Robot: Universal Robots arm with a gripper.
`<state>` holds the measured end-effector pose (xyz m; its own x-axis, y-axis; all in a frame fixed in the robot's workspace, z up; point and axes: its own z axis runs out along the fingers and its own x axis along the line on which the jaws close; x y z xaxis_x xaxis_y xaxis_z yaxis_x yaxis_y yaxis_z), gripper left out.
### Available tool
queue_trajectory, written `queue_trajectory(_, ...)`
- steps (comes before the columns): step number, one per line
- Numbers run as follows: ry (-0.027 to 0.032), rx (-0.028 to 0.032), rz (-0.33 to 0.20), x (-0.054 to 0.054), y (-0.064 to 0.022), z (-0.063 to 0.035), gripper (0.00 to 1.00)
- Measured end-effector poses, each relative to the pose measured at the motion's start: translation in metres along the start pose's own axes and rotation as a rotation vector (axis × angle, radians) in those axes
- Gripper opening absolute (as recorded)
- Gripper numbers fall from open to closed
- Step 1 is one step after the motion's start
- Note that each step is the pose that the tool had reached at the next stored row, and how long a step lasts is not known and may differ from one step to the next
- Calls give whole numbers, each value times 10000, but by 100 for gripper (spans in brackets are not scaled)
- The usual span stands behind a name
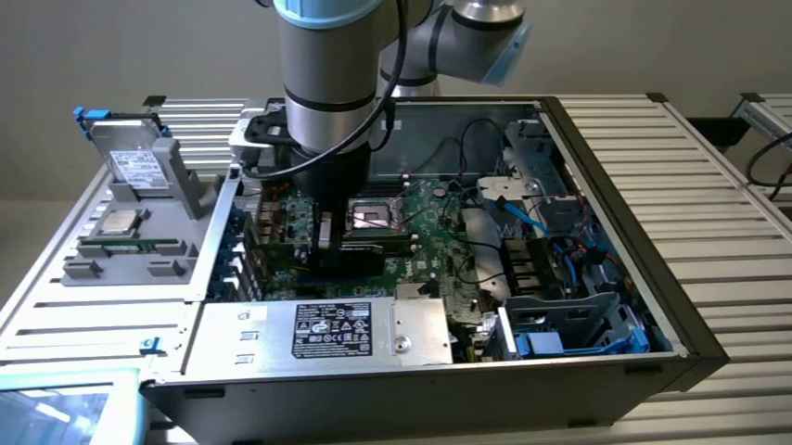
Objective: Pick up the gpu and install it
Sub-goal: 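Insert the gpu into the slot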
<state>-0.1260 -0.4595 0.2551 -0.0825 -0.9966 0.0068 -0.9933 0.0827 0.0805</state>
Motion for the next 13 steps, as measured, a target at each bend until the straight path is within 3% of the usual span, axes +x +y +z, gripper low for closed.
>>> queue_trajectory(13,2,1,-111,-30,-28,-2,28)
